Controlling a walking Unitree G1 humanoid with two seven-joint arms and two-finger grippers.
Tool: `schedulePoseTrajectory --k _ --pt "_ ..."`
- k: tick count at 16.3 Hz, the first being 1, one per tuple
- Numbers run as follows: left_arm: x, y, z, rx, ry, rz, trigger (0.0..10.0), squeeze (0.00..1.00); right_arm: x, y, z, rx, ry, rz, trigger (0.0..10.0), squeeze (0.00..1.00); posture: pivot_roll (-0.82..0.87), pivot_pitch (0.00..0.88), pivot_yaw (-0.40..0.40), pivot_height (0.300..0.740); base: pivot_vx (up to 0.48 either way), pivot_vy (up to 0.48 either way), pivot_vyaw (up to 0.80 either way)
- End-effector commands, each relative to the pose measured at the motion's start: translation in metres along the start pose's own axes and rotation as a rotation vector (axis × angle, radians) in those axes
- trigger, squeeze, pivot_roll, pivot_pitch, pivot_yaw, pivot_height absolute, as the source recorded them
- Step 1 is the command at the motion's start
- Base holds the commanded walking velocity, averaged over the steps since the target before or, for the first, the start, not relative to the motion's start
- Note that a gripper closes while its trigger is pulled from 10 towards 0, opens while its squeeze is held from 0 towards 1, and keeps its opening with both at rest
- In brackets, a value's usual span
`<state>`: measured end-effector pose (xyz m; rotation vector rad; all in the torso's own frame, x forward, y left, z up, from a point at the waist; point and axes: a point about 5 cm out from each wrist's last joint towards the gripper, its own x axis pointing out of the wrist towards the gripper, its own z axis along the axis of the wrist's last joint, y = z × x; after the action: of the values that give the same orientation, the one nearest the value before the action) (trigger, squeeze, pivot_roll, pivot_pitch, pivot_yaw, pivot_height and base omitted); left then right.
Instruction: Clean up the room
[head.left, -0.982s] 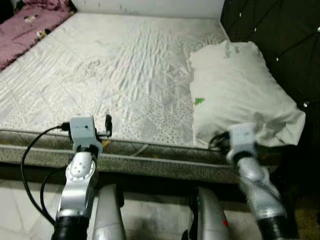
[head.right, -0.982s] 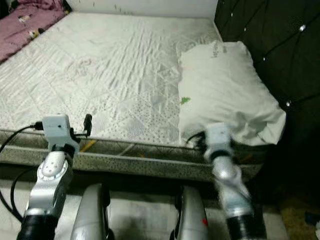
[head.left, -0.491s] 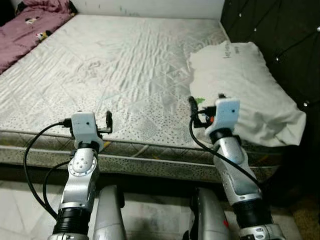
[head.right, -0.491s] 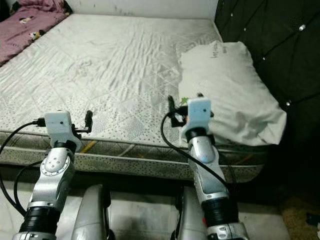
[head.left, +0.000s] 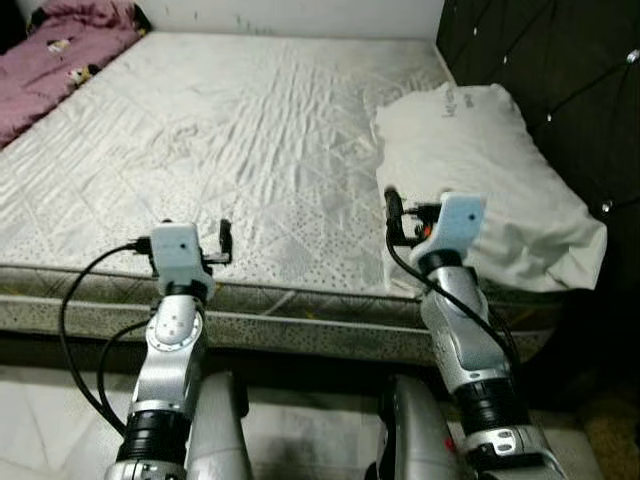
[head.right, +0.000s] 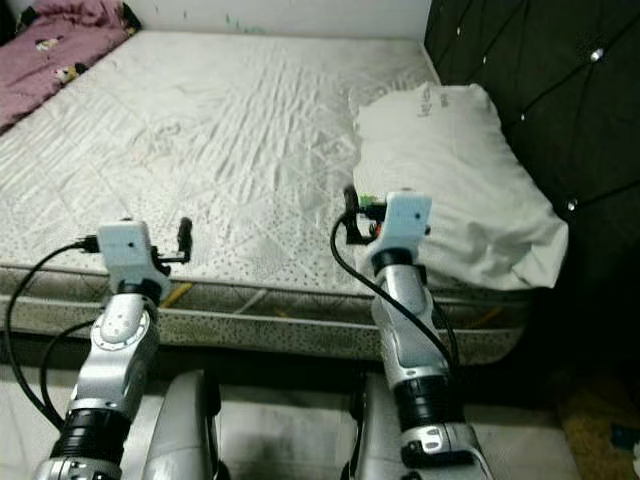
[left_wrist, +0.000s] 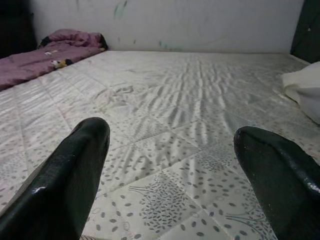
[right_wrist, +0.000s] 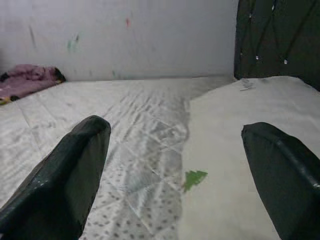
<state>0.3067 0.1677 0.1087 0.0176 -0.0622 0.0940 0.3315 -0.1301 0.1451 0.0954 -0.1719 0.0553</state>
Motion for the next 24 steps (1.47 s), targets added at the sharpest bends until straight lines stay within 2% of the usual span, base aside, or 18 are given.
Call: schedulePoseTrajectory --k 1,4,6,12,15,24 --pt "-0.001 0.000 -0.001 0.011 -0.008 -0.010 10.0 0.00 -0.001 0.000 0.002 0.014 -0.014 -0.001 10.0 0.00 0.04 0.000 0.010 0.593 0.000 0.000 0.00" --pt "-0.007 0.004 -0.007 0.010 0.013 -0.002 10.0 0.00 -0.008 0.003 -0.008 0.031 0.016 0.004 10.0 0.00 0.05 0.000 0.018 0.619 0.000 0.000 0.00" --pt "-0.005 0.007 -0.008 0.017 0.022 0.000 10.0 0.00 -0.012 0.005 -0.012 0.042 0.030 -0.006 10.0 0.00 0.04 0.000 0.026 0.645 0.000 0.000 0.00" --pt "-0.006 0.003 -0.002 0.016 -0.001 -0.024 10.0 0.00 -0.010 0.005 -0.001 0.036 0.002 -0.023 10.0 0.00 0.04 0.000 0.017 0.701 0.000 0.000 -0.41" --pt "-0.009 0.005 0.000 0.006 -0.003 0.000 10.0 0.00 -0.012 0.006 -0.006 0.033 0.023 -0.024 10.0 0.00 0.05 0.000 0.015 0.734 0.000 0.000 -0.42" --pt "-0.005 0.003 0.008 0.031 -0.014 -0.017 10.0 0.00 -0.011 0.009 -0.011 0.013 0.054 -0.016 10.0 0.00 0.08 0.000 0.022 0.740 0.000 0.000 -0.43"
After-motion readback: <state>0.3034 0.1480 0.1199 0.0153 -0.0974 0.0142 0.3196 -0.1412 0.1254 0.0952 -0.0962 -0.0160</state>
